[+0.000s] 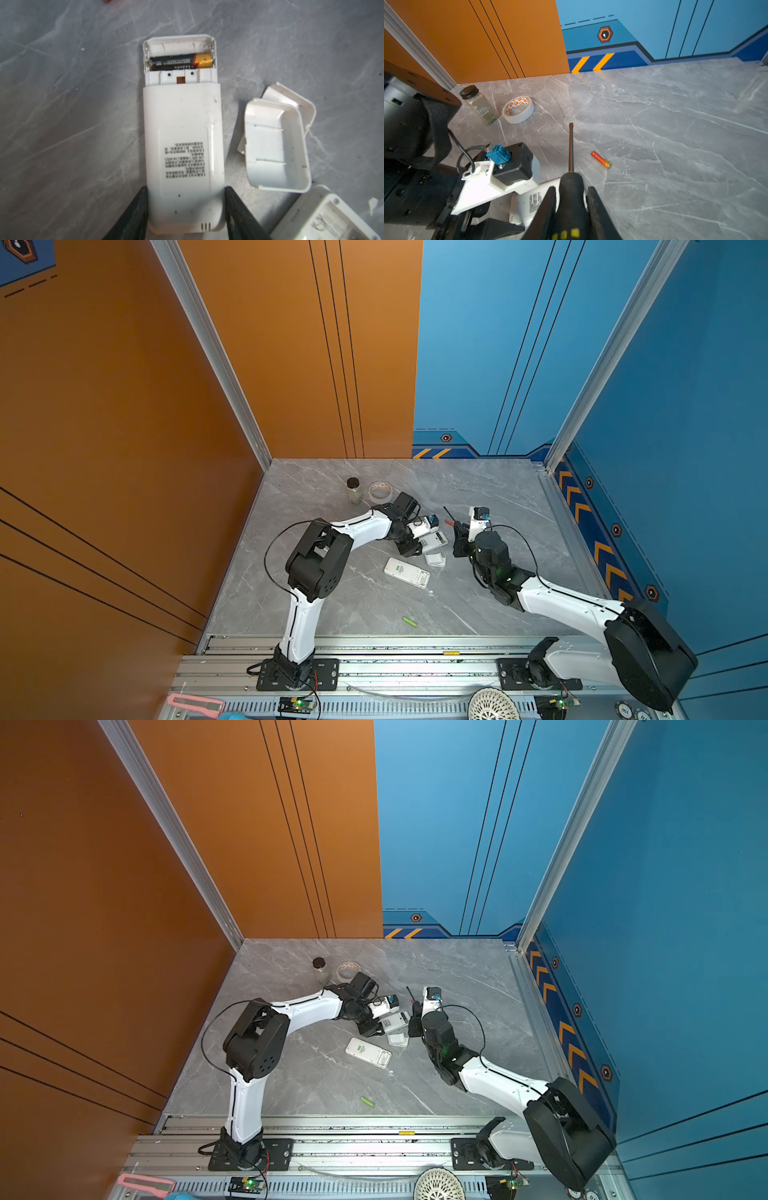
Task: Unload the batteries from the remote control
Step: 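Flick the screwdriver up, popping the orange battery out onto the table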
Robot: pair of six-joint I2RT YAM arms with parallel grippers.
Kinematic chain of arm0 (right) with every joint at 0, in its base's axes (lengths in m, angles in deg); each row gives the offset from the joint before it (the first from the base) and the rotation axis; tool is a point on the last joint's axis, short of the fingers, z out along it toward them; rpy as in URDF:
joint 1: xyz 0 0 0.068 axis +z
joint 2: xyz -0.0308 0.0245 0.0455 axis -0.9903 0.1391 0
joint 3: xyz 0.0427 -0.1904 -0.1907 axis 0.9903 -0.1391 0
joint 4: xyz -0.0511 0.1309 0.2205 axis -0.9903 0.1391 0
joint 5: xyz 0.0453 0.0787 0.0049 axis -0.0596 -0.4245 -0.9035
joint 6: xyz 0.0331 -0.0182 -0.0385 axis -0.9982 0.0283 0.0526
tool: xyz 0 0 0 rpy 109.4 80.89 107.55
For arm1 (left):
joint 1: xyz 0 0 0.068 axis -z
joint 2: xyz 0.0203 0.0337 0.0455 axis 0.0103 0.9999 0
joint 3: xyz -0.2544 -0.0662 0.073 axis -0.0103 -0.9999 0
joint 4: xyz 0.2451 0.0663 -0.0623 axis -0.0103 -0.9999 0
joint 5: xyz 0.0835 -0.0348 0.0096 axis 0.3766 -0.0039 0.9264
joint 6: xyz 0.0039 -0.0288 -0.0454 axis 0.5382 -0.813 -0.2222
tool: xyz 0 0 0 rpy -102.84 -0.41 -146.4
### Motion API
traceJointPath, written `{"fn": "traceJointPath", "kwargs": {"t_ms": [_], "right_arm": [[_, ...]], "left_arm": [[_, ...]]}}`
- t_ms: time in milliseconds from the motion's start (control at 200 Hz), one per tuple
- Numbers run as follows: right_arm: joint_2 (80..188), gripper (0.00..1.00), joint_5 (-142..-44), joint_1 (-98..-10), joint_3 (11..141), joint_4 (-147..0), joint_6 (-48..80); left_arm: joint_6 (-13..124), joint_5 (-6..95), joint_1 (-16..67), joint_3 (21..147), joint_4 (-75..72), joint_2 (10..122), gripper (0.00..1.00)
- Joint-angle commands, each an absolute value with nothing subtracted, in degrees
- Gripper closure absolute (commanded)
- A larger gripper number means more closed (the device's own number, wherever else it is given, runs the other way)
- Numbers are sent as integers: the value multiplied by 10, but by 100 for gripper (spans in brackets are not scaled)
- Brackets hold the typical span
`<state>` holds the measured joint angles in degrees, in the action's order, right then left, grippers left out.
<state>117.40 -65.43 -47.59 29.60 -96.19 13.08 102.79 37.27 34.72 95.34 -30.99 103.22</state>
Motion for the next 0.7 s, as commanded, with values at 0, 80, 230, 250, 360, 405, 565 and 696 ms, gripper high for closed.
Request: {"fn": "traceJointPath", "kwargs": {"t_ms": [0,80,230,250,360,405,565,696], "right_arm": [[1154,100,-709,-508,342,-773,84],[1151,100,-767,-545,363,-701,65],[1196,100,-862,-599,469,-545,97],[1203,100,-866,-599,487,-526,105],[1252,100,-888,-609,572,-449,131],[1274,100,-883,-616,601,-417,136],[1296,100,-838,-634,605,-478,107],[1339,100,-822,-652,619,-520,77]], "left_arm": [[1032,330,360,942,-392,1054,100],[1034,342,362,936,-380,1048,100],[1050,362,368,937,-371,1046,100],[1053,364,370,939,-371,1047,100],[1070,376,378,942,-371,1050,100],[1076,381,380,943,-371,1052,100],[1077,381,378,945,-371,1051,100],[1078,388,379,947,-371,1050,100]]}}
